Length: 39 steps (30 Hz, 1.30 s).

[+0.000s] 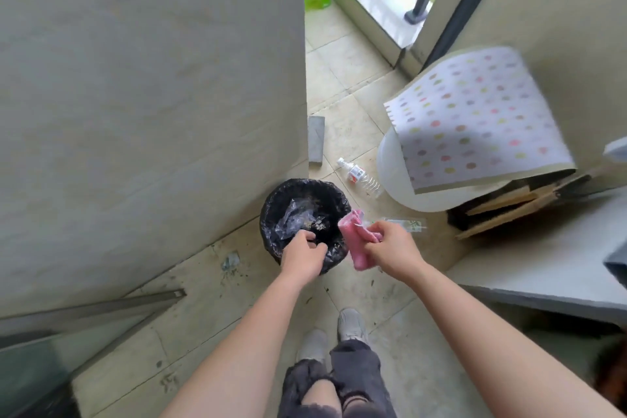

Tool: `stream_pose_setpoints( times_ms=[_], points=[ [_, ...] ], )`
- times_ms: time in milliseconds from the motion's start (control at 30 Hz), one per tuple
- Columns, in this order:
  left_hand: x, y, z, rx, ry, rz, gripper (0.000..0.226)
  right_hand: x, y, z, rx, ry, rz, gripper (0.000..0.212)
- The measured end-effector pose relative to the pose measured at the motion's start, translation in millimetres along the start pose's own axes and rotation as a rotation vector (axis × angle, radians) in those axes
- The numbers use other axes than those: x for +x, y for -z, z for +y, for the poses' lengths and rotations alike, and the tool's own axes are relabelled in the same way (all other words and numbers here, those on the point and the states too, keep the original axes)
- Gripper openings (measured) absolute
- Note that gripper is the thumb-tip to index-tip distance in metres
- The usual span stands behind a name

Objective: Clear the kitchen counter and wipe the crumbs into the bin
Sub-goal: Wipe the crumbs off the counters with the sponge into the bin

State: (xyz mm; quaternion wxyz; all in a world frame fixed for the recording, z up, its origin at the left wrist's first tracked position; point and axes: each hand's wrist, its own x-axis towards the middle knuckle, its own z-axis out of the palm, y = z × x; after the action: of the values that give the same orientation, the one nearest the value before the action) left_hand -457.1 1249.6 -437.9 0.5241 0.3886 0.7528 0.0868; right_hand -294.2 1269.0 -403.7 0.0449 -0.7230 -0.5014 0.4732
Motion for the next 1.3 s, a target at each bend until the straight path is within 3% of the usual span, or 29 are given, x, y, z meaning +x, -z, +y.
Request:
stream_pose_setpoints(
  times_ms=[200, 300, 433, 667, 900, 967, 1067, 1300],
  points=[
    [-137.2, 13.2, 64.5, 0.033, -0.247, -0.094, 0.028, -143.2, 65.7, -3.4, 0.204, -0.039, 0.08, 0.011],
    [-188.2, -7.9, 76.4, 0.012, -0.313, -0.2, 0.023, -204.0, 86.0, 23.0, 0.399, -0.1, 0.176, 0.023],
    [-243.7, -56.4, 92.3, 0.014, -0.347, -0.37, 0.019, -268.2, 114.4, 71.6, 0.534, -0.133, 0.304, 0.023],
    [-364.2, -184.9, 115.4, 0.033, -0.421, -0.662, 0.019, -393.0, 157.8, 200.8, 0.732, -0.149, 0.574, 0.025],
    [-478.7, -316.3, 102.0, 0.045, -0.355, -0.904, 0.037, -515.3, 185.8, 335.2, 0.88, -0.137, 0.656, 0.013],
    [-511.7, -350.1, 100.9, 0.049, -0.341, -0.971, 0.038, -548.4, 196.9, 370.4, 0.908, -0.16, 0.699, 0.018],
    [-552.0, -392.1, 109.7, 0.116, -0.39, -1.034, 0.036, -584.5, 216.5, 410.2, 0.907, -0.19, 0.769, 0.028],
    [-621.2, -488.1, 163.8, 0.186, -0.548, -1.132, 0.026, -633.6, 284.5, 496.6, 0.983, -0.119, 0.92, 0.015]
  ],
)
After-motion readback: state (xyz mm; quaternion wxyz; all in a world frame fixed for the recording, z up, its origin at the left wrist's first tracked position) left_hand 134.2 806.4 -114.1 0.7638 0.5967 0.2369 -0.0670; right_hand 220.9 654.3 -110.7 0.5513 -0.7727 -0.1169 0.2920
